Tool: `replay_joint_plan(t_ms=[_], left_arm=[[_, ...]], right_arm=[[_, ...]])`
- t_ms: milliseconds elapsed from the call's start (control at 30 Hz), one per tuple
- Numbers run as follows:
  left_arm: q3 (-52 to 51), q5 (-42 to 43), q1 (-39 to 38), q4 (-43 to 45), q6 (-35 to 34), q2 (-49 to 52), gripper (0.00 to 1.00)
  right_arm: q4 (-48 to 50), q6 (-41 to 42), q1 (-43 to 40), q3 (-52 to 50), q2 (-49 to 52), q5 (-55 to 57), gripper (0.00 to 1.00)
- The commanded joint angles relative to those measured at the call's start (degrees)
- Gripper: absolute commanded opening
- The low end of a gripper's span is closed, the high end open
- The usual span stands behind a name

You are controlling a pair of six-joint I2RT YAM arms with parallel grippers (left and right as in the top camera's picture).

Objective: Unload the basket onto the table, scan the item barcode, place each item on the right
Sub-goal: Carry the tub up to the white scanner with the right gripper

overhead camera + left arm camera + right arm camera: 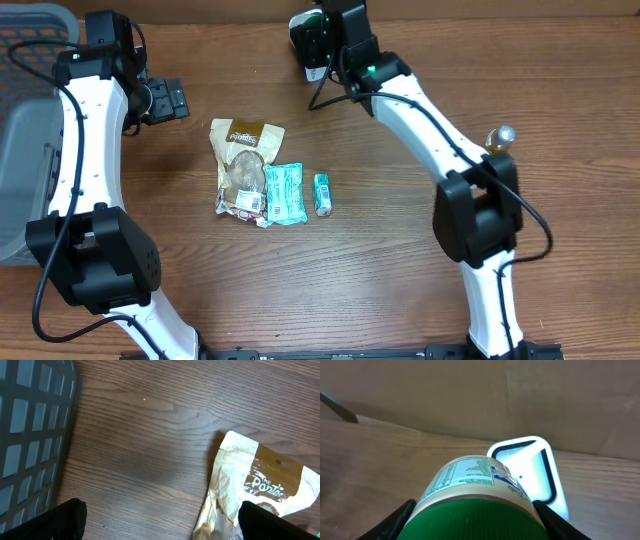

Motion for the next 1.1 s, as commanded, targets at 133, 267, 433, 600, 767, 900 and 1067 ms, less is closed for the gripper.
replay_joint_plan(t_ms=[133,267,433,600,767,900,1067], left_arm=[[0.59,-0.50,-0.39,0.02,1.09,-0.59,1.00],[0.59,-0.50,-0.39,0.02,1.09,-0.59,1.00],[0.59,-0.50,-0.39,0.02,1.09,-0.59,1.00],[0.59,-0.50,-0.39,0.02,1.09,-0.59,1.00],[0.59,-0.50,-0.39,0.02,1.09,-0.59,1.00],[0.59,-0.50,-0.39,0.02,1.09,-0.59,1.00],[0.59,-0.50,-0.39,0.02,1.09,-0.59,1.00]], right_arm=[[11.15,-0.31,-0.61,0.46,5.68,0.98,0.41],[15.91,-0.31,-1.14,0.46,7.61,0.98,0.40],[22.14,-0.33,-2.01,0.46,9.79,0.98,0.40],[27.78,-0.31,-2.71,0.46,11.15,0.98,0.41],[32.06,-0.33,-2.86,0.46,12.92,0.98,0.41],[34.47,-0.33,-2.91,0.46,14.73,1.27,0.45],[34.84,-0.33,-3.13,0.46,15.26,3.34,0.45]])
